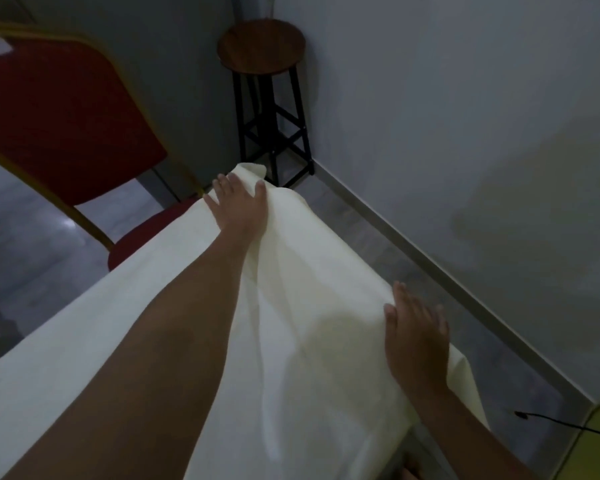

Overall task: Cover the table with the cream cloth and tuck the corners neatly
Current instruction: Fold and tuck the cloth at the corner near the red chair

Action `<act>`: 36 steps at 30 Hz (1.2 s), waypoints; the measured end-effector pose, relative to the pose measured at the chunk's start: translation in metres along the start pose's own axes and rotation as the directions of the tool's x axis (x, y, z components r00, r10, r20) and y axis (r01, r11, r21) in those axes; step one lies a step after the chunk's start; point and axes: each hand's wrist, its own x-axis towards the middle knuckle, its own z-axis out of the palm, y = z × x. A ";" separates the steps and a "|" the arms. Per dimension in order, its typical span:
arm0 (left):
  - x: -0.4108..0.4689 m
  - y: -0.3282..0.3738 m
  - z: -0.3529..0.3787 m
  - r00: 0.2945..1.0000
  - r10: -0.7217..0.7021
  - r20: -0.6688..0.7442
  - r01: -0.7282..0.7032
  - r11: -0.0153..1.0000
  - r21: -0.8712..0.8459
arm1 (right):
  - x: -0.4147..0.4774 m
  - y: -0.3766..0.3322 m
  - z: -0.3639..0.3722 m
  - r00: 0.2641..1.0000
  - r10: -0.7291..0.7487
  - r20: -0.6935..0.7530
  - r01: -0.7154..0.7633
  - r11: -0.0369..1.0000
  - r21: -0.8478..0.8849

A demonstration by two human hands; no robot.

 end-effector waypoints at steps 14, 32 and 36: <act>0.071 0.077 -0.006 0.989 0.148 -0.007 -0.147 0.985 0.090 | 0.029 0.014 0.000 0.991 -0.010 -0.132 0.007 1.000 -0.020; -0.130 0.099 0.052 0.987 0.158 -0.015 -0.159 0.986 -0.047 | 0.017 0.081 -0.018 0.956 -0.281 0.084 0.274 0.958 0.090; -0.114 0.104 0.040 0.983 0.154 0.105 -0.166 0.978 0.125 | 0.028 0.094 -0.031 0.903 -0.336 0.268 0.315 0.942 0.117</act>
